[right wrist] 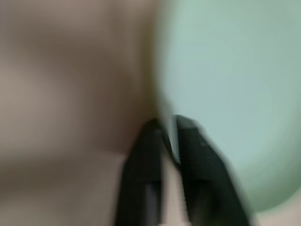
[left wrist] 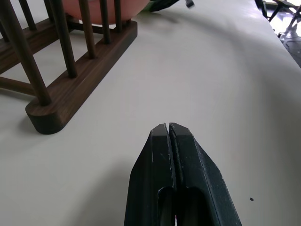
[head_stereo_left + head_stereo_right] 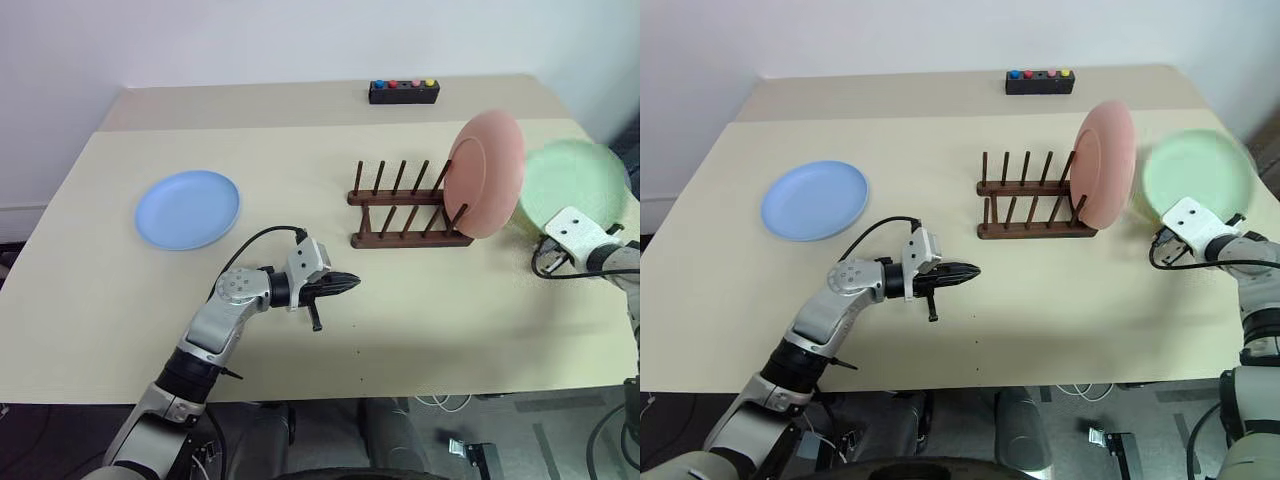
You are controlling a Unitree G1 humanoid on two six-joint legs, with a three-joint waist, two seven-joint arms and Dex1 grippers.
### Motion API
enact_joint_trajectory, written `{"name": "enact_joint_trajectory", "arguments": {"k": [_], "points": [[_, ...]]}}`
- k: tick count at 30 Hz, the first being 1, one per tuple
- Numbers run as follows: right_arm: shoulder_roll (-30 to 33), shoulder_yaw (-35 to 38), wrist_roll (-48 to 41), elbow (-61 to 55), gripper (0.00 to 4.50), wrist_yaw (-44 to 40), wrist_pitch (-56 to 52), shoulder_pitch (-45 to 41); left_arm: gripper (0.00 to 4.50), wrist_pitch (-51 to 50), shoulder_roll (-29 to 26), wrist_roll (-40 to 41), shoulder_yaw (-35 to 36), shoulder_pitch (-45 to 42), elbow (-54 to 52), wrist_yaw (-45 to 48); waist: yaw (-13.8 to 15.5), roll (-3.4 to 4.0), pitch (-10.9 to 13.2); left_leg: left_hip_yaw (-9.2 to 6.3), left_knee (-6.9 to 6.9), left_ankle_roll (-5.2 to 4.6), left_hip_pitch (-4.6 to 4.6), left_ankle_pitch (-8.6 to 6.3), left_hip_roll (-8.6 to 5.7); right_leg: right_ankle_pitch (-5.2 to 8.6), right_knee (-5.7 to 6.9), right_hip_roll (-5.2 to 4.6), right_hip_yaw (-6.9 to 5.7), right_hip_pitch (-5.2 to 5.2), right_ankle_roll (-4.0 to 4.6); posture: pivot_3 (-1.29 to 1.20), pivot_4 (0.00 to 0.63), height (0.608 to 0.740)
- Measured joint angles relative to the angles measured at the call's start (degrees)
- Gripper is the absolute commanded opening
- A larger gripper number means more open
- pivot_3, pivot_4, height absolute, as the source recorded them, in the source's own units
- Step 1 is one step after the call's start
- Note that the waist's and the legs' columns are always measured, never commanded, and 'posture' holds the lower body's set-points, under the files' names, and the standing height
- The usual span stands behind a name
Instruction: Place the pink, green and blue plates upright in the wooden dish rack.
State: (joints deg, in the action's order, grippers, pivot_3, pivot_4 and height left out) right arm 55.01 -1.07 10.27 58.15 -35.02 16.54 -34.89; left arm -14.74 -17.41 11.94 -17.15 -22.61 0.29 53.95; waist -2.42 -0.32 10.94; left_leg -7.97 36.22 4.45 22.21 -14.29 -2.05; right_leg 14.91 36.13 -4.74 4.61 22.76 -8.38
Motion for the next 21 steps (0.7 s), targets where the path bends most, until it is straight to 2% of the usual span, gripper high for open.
{"name": "enact_joint_trajectory", "arguments": {"k": [5, 9, 15, 21], "points": [[0.16, -0.4, 0.77, -0.47, 0.11, 2.28, 1.99, 1.24, 0.0, 0.0, -0.02, 0.0, 0.0, 0.02, -0.18, -0.09, -0.04, 0.02, 0.0, 0.0, -0.01, 0.0, 0.0, 0.0, -0.01, 0.0, 0.0, 0.0, 0.01, 0.0, 0.0, 0.0, 0.15, 0.74], [1.81, -0.02, 1.75, -5.71, 0.11, 6.43, 3.69, 5.06, 0.0, 0.02, -0.02, -0.02, -0.03, 0.07, -0.23, -0.11, -0.04, 0.06, 0.0, 0.0, -0.01, 0.0, 0.01, 0.0, -0.02, 0.0, 0.0, -0.01, 0.02, 0.02, 0.0, 0.0, 0.15, 0.74], [5.68, 7.16, -0.35, -20.67, 0.11, 9.44, 2.54, 8.59, 0.0, 0.11, -0.25, 0.38, 0.09, 0.26, -1.36, 0.05, -0.17, 0.15, 0.01, 0.01, -0.05, 0.0, 0.0, 0.0, -0.01, 0.0, 0.01, 0.0, 0.03, 0.04, 0.0, 0.0, 0.15, 0.74], [6.74, 14.56, -8.74, -38.52, 0.11, 5.18, -3.52, 8.92, 0.0, -0.03, -2.51, 2.5, 1.64, 0.53, -5.08, 0.96, -0.09, 0.16, 0.01, 0.0, -0.03, -0.01, 0.0, 0.0, -0.01, 0.0, 0.01, 0.0, 0.03, 0.02, 0.0, 0.0, 0.15, 0.74]]}}
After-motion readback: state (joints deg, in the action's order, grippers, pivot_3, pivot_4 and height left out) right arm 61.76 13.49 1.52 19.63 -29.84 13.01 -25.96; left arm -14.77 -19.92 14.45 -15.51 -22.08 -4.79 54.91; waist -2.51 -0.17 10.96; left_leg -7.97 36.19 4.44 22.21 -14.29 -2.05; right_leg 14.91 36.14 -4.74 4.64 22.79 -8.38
